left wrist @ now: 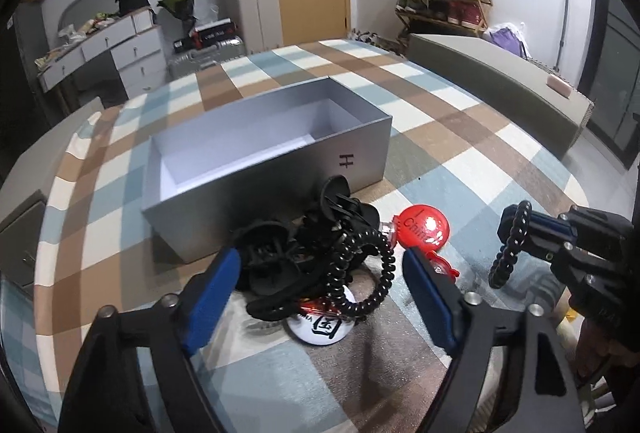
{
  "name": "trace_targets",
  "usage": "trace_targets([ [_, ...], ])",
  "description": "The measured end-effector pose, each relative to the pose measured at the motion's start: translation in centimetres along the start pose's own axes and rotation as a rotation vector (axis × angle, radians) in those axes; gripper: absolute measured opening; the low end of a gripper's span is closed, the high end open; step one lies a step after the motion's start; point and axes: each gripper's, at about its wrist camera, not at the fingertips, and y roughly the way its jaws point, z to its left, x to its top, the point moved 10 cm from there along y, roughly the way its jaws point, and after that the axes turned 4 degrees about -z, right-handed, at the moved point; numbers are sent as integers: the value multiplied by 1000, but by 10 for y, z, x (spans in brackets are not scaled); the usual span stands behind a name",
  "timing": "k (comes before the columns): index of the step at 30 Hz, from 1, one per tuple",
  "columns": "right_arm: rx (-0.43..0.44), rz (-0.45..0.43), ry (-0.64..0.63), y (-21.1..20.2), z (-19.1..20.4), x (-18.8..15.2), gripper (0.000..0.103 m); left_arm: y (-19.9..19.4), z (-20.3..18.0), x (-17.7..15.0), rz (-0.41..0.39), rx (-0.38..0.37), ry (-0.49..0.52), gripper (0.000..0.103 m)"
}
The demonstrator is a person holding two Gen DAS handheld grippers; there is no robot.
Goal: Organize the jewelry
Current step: 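Grasp a black coiled hair tie with the right gripper while the left grasps the other coil, then lift both held coiled hair ties and carry them over the grey box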
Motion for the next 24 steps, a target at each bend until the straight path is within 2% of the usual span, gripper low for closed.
trace_targets([
  [3,-1,-6,0,-1,-1,1,9,2,-3,-2,13,-28,-5,56],
  [7,-5,-10,6,-3,-4,2,9,5,-5,-3,24,-32,6,44],
  [9,-7,-11,11,-4,-5,2,9,7,-6,-4,33,-37,10,33],
  [12,-13,-13,14,-5,-7,3,9,7,-9,-5,32,-27,33,22],
  [17,-14,-15,22,-5,-8,4,9,9,-12,-5,38,-14,64,9],
  [24,-16,-16,25,-6,-8,5,9,4,-12,-2,24,-7,67,5],
])
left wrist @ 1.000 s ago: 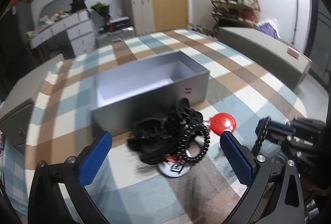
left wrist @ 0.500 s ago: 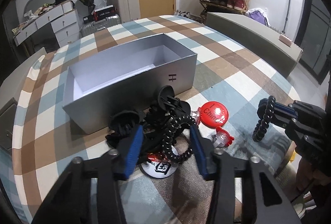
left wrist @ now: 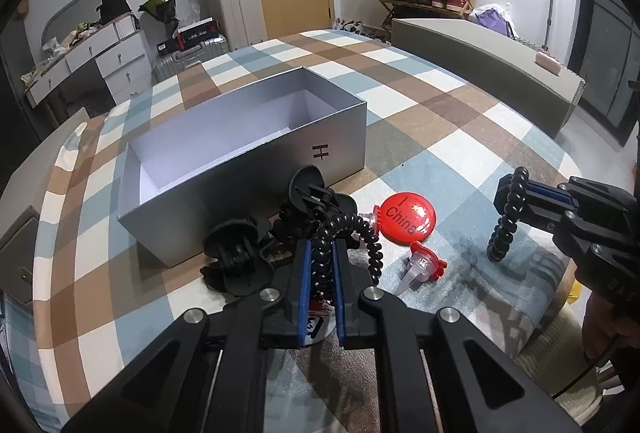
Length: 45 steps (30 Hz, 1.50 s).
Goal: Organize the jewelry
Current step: 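Lift both held coiled hair ties and carry them over the grey box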
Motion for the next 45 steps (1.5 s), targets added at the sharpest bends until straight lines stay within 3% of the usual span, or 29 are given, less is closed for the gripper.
trace_targets([
  [22,26,-2,10,-3,8,8,9,-32,9,19,-90,-68,-119,5],
  [33,81,-52,-35,4,27,58,9,-51,41,41,-178,-63,-226,5],
  [45,157,0,-55,70,46,108,9,-30,98,76,-237,-18,-308,5],
])
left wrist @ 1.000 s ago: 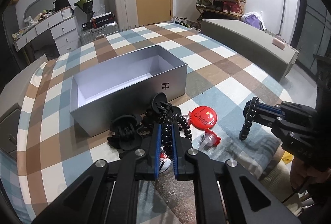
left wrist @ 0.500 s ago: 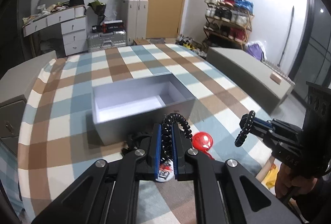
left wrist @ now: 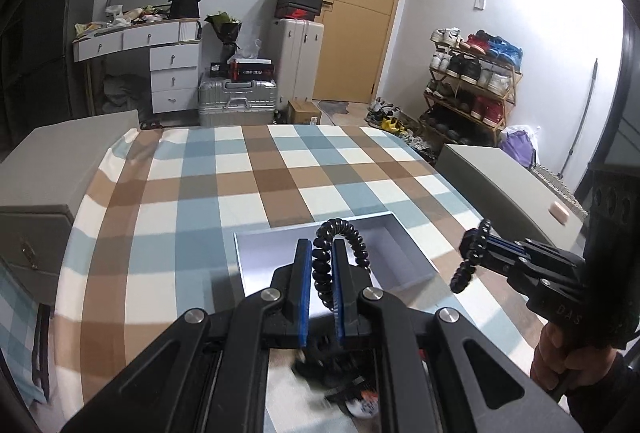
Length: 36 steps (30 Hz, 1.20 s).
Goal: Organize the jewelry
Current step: 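Lift both held coiled hair ties and carry them over the grey box, then open both grippers to drop the coiled hair ties into the box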
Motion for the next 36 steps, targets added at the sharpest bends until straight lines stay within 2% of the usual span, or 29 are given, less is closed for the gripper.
trace_targets([
  [5,17,83,7,41,-7,2,9,20,10,1,24,1,-4,5],
  [12,22,145,-6,70,-12,-1,9,41,11,-8,78,-21,2,5],
  [21,39,213,25,89,-19,-15,12,57,6,-20,155,-55,12,5],
  [29,39,226,24,92,-22,-19,12,64,4,-20,167,-73,8,6],
  [31,44,213,33,90,-24,-17,12,64,4,-20,162,-56,17,12],
  [33,38,191,35,84,-26,-15,14,60,4,-19,151,-47,23,34],
  [35,34,155,46,75,-27,-11,32,56,6,-15,124,-33,19,51],
  [36,34,138,51,71,-28,-9,36,52,7,-14,110,-32,13,54],
])
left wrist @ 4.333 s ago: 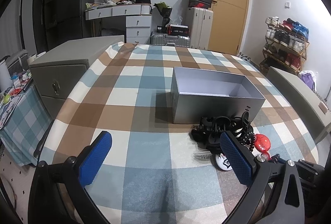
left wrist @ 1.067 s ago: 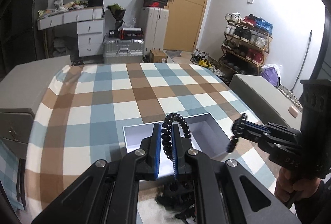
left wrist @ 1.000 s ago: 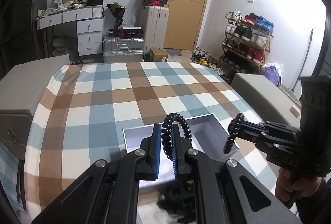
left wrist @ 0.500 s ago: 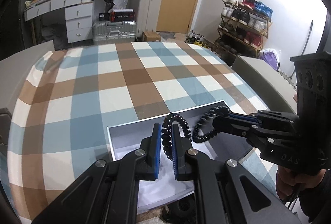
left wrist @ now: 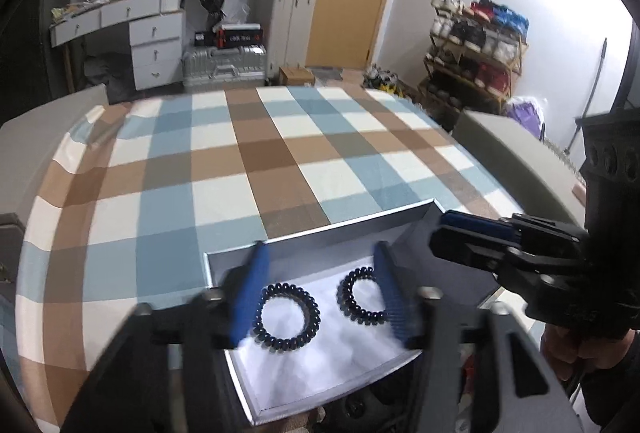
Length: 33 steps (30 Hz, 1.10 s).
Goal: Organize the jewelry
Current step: 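Open both grippers to drop the coiled hair ties into the box, then withdraw both grippers from the box back toward the remaining items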
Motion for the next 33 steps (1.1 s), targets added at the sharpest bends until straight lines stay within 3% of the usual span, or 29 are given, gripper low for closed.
trace_targets([
  [1,-4,-18,4,-5,-1,2,42,-1,0,1,-6,6,-2,55],
  [7,-29,-94,-7,-29,2,10,57,-16,1,4,-53,73,23,59],
  [12,-44,-160,-53,-53,14,15,72,-27,1,7,-93,119,25,72],
  [16,-53,-198,-81,-67,23,15,80,-37,-4,6,-101,128,19,73],
  [18,-57,-214,-86,-74,25,14,83,-46,-8,6,-117,131,17,75],
  [20,-60,-232,-89,-82,28,13,87,-53,-12,7,-141,152,24,84],
  [23,-71,-249,-97,-92,33,9,90,-64,-13,8,-186,185,31,85],
  [29,-94,-295,-118,-114,41,0,99,-73,-7,-2,-195,237,-5,86],
  [33,-109,-313,-118,-126,42,-9,99,-81,1,-13,-201,290,-57,100],
])
